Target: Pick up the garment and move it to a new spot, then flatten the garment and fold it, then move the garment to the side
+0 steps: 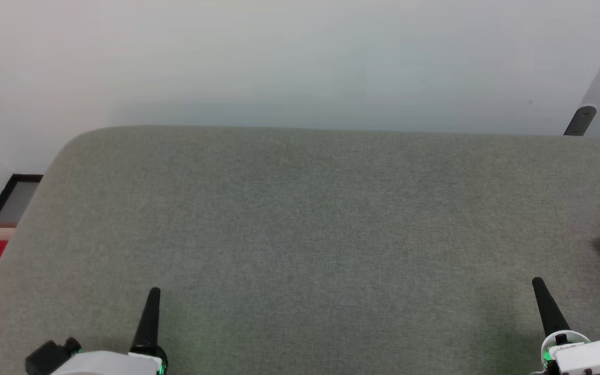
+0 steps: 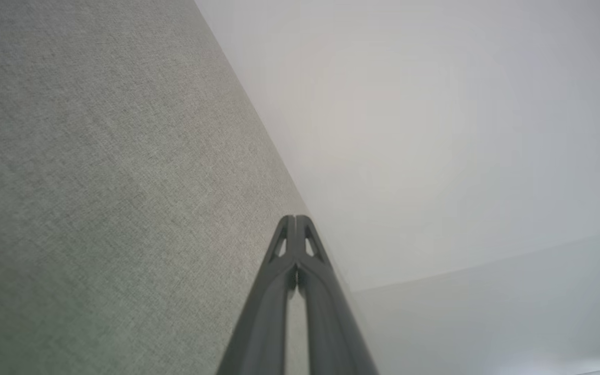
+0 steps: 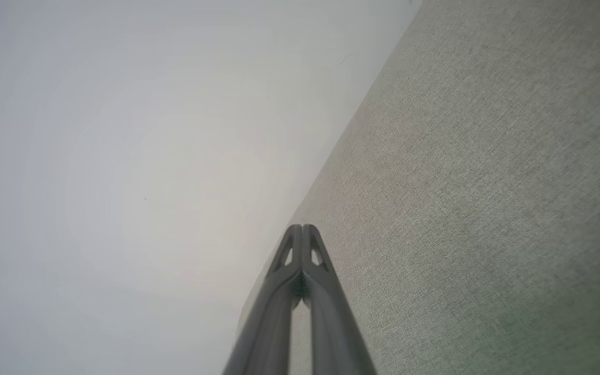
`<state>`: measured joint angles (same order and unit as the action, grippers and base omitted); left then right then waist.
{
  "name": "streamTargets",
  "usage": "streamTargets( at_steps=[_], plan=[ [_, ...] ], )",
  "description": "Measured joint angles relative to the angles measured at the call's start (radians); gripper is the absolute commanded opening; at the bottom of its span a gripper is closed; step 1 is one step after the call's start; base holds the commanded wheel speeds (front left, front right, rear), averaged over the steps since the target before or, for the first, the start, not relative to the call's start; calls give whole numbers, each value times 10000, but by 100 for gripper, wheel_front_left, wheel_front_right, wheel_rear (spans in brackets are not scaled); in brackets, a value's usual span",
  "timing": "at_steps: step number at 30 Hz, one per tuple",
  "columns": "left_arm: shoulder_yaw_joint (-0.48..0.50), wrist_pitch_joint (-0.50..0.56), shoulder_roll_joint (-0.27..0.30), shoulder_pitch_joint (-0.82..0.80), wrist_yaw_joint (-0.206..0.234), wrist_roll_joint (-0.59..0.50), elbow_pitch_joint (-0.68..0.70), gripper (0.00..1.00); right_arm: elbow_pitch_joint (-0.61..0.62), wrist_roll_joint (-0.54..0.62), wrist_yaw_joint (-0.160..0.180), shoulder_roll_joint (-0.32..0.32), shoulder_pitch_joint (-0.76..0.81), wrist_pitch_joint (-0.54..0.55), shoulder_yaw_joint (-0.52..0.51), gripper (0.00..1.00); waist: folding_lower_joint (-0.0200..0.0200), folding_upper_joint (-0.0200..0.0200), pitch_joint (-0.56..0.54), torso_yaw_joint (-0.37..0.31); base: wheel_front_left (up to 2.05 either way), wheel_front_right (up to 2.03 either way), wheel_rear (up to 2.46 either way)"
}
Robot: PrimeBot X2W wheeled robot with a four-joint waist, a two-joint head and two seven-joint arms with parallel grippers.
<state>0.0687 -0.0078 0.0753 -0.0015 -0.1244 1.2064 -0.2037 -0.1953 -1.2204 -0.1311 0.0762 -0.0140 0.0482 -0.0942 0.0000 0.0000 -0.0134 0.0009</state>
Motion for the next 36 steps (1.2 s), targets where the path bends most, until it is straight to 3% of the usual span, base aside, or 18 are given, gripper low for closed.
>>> streamTargets(
  at_steps=[36],
  plan=[
    [268, 823, -134, -742, -31, 2847, -291, 0, -345, -2688, 2, -178, -618, 454, -140, 0, 0, 0, 107, -6, 0, 0, 0]
  ],
)
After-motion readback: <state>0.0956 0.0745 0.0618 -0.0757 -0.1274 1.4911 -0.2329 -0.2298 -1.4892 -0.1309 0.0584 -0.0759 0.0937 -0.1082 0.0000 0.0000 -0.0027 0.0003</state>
